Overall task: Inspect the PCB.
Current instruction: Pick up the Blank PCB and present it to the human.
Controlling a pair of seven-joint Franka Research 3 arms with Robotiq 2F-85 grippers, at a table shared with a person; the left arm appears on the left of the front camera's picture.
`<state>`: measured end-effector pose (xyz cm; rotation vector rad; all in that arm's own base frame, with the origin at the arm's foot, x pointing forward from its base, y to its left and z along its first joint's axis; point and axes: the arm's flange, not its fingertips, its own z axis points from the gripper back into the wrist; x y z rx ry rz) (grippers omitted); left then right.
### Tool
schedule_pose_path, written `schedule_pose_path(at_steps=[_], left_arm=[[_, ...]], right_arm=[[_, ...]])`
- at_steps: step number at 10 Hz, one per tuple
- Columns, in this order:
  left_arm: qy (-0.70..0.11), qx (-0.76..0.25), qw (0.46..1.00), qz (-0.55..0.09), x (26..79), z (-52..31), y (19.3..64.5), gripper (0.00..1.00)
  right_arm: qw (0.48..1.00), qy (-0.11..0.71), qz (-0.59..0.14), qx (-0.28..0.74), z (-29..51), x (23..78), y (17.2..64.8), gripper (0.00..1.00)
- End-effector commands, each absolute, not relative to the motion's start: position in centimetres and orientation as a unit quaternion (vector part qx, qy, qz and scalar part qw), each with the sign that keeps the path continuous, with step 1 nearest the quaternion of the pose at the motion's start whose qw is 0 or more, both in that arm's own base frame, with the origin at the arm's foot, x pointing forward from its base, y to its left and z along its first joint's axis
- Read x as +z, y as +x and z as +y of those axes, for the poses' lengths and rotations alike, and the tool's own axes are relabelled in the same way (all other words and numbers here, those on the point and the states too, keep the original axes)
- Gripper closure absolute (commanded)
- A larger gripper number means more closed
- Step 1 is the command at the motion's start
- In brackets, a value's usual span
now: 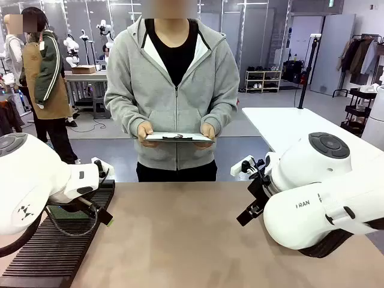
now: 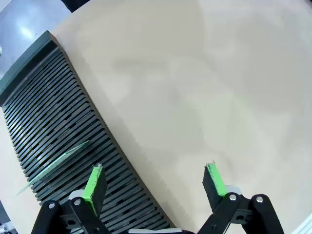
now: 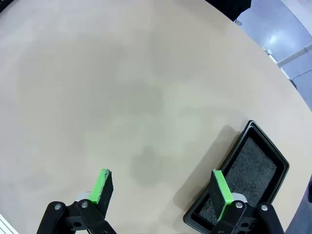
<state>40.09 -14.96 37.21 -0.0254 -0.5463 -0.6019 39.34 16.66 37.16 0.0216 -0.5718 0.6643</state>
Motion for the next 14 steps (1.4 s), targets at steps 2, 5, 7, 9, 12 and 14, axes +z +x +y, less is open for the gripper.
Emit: schedule_pose_path(at_steps=[2, 5, 7, 9, 12, 14], left_arm=[[-0.012, -0.293, 0.918, -0.266, 37.2, -15.0, 40.1, 0.0], [-0.012, -0.293, 0.918, -0.266, 37.2, -15.0, 40.1, 0.0], [-0.012, -0.293, 0.918, -0.266, 37.2, -15.0, 40.1, 0.0], [-0.012, -0.293, 0.918, -0.266, 37.2, -15.0, 40.1, 0.0], [-0.058, -0.29, 0.924, -0.242, 39.4, -15.4, 39.5, 0.0], [-0.147, -0.274, 0.932, -0.189, 44.8, -15.3, 37.5, 0.0]], right_arm=[[0.905, 0.01, -0.277, 0.322, 16.7, 37.2, 39.3, 0.0], [0.905, 0.01, -0.277, 0.322, 16.7, 37.2, 39.3, 0.0], [0.905, 0.01, -0.277, 0.322, 16.7, 37.2, 39.3, 0.0], [0.905, 0.01, -0.277, 0.322, 16.7, 37.2, 39.3, 0.0], [0.901, 0.017, -0.28, 0.33, 17.0, 39.6, 38.6, 0.0], [0.907, 0.085, -0.266, 0.316, 16.1, 44.9, 37.3, 0.0]])
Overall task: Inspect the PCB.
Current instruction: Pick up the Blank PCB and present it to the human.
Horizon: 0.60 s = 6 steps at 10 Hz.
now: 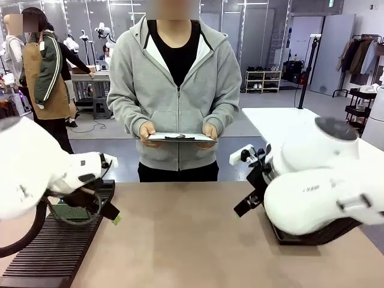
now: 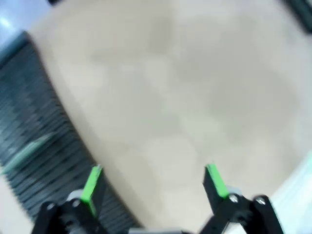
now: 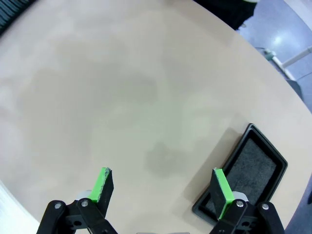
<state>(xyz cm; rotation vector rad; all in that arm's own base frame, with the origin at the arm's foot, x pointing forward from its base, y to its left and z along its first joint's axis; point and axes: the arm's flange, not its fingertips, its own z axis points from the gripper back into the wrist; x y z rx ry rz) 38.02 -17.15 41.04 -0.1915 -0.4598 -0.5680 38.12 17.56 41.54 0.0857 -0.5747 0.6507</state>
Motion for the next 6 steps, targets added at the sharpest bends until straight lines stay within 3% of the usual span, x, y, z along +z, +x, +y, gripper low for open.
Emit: schedule_pose_path(at_steps=[1, 3, 4, 6], left_arm=[[-0.195, -0.269, 0.927, -0.175, 47.2, -14.7, 36.6, 0.0], [-0.269, -0.251, 0.919, -0.145, 51.1, -12.4, 35.4, 0.0], [-0.342, -0.234, 0.902, -0.119, 53.3, -10.1, 34.7, 0.0], [-0.453, -0.217, 0.858, -0.104, 55.8, -4.7, 34.2, 0.0]], right_arm=[[0.908, 0.124, -0.264, 0.302, 15.3, 47.5, 36.5, 0.0], [0.896, 0.248, -0.241, 0.279, 13.3, 52.4, 34.2, 0.0], [0.877, 0.345, -0.206, 0.263, 11.6, 54.8, 33.2, 0.0], [0.841, 0.449, -0.207, 0.22, 6.2, 57.6, 32.4, 0.0]])
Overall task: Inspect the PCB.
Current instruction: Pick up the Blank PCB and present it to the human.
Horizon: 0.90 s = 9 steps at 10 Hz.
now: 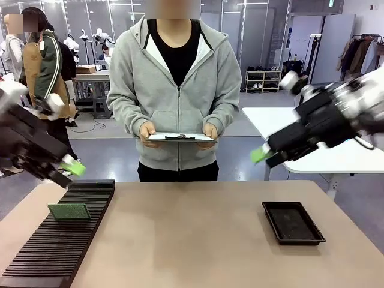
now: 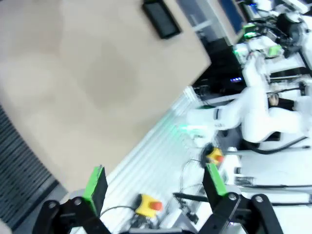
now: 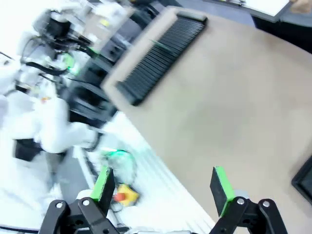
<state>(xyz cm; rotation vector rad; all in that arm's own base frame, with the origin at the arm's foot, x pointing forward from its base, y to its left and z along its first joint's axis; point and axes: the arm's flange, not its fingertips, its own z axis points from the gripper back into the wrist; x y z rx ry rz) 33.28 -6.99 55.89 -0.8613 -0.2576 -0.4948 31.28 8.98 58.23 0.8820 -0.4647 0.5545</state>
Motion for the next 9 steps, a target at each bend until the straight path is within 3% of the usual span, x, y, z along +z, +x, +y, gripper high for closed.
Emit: schedule_pose_path(at_steps=[1, 4, 9], left_arm=[[-0.486, -0.219, 0.84, -0.106, 56.6, -1.6, 33.9, 0.0], [-0.576, -0.201, 0.775, -0.165, 56.9, 8.4, 32.8, 0.0], [-0.605, -0.167, 0.745, -0.226, 53.1, 16.2, 31.8, 0.0]], right_arm=[[0.828, 0.48, -0.224, 0.184, 2.6, 57.9, 32.4, 0.0], [0.809, 0.53, -0.238, 0.092, -7.3, 55.9, 31.6, 0.0], [0.76, 0.601, -0.248, 0.015, -14.5, 50.9, 30.5, 0.0]])
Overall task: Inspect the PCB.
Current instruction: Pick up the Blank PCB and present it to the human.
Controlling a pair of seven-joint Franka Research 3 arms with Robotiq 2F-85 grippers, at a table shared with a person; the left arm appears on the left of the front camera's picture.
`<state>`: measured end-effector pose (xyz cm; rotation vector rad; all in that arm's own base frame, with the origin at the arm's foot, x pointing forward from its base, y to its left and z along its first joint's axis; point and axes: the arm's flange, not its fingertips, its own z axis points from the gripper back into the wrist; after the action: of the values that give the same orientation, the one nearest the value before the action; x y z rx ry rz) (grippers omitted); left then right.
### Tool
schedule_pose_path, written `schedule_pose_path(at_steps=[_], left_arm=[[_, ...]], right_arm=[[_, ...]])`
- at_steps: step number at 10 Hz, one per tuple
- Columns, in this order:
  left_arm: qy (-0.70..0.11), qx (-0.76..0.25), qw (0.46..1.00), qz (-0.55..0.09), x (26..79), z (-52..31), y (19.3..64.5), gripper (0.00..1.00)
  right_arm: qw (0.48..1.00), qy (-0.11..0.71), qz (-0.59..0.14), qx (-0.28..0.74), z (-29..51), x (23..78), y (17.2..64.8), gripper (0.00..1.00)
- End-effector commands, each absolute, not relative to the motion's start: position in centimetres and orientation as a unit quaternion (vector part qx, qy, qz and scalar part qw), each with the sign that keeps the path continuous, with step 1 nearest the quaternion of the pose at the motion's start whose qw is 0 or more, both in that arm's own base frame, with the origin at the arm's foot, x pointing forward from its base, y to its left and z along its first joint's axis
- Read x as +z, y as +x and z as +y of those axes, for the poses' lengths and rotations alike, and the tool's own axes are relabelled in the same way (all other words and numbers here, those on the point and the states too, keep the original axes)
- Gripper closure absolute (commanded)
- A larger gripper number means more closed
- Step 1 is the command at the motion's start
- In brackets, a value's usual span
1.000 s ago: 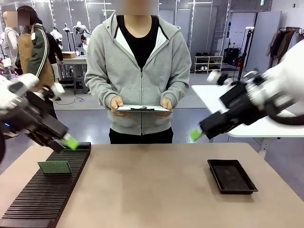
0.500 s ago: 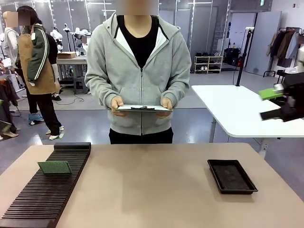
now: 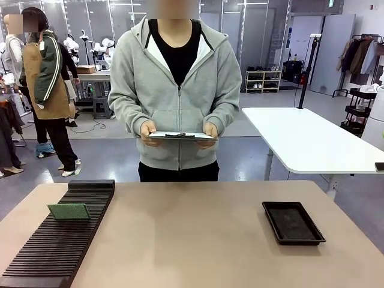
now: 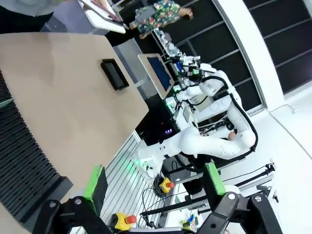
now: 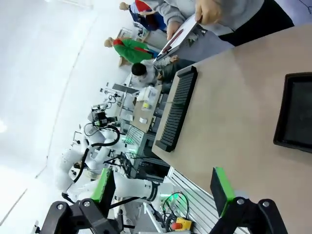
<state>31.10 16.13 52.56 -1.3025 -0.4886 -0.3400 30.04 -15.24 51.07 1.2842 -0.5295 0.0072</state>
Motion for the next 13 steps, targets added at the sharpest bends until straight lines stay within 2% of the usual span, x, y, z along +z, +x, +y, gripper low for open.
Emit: schedule_pose_path(at_steps=[1, 13], left_arm=[[-0.601, -0.163, 0.748, -0.228, 52.89, 16.71, 31.96, 0.0], [-0.599, -0.153, 0.753, -0.227, 51.98, 16.61, 31.34, 0.0]], right_arm=[[0.758, 0.602, -0.25, 0.013, -14.68, 50.75, 30.48, 0.0], [0.762, 0.6, -0.244, 0.001, -15.33, 50.6, 30.21, 0.0]])
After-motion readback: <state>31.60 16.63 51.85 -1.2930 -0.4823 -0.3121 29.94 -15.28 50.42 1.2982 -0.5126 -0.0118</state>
